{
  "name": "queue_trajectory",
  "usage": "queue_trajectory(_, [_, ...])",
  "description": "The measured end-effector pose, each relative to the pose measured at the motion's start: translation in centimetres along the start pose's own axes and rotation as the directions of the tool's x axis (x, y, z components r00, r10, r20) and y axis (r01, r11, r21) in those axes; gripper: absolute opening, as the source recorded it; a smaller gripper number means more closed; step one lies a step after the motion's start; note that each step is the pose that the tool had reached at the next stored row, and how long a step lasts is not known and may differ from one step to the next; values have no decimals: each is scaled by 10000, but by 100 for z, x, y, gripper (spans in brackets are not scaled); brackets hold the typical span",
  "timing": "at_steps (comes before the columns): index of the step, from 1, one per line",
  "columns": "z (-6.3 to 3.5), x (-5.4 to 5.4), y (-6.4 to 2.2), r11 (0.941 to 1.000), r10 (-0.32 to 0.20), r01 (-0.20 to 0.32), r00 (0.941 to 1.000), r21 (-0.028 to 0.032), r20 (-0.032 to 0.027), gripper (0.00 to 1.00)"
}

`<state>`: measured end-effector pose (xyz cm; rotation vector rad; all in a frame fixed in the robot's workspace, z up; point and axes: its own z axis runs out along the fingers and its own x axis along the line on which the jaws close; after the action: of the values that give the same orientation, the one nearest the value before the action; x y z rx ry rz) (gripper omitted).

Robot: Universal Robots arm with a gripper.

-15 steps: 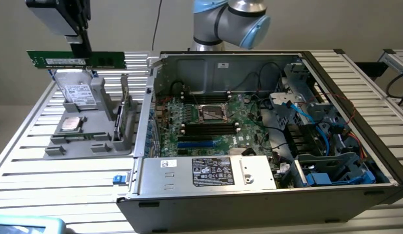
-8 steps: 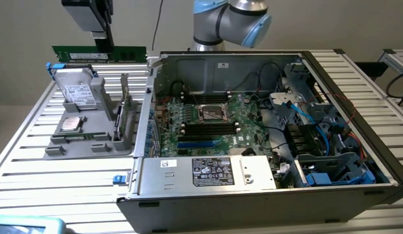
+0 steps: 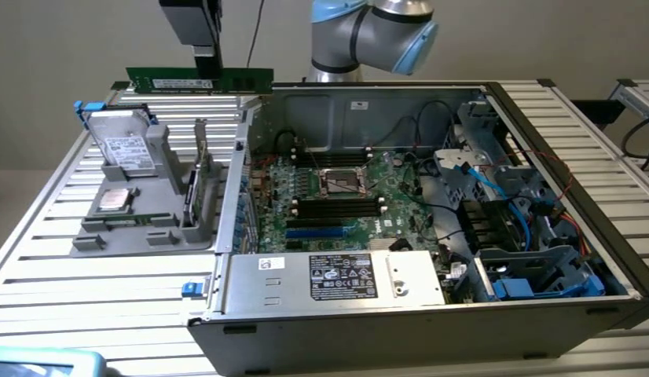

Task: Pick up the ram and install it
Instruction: 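Pick up the ram and move it above insertion slot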

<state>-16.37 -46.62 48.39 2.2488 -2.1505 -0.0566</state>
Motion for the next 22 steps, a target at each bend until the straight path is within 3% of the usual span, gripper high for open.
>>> queue_trajectory(11, [-52,37,-499,10000,-21,20,9991,20,435,13])
queue_trajectory(18, [-66,54,-817,10000,-32,30,9979,31,641,13])
queue_trajectory(22, [-71,62,-996,10000,-33,31,9978,31,666,13])
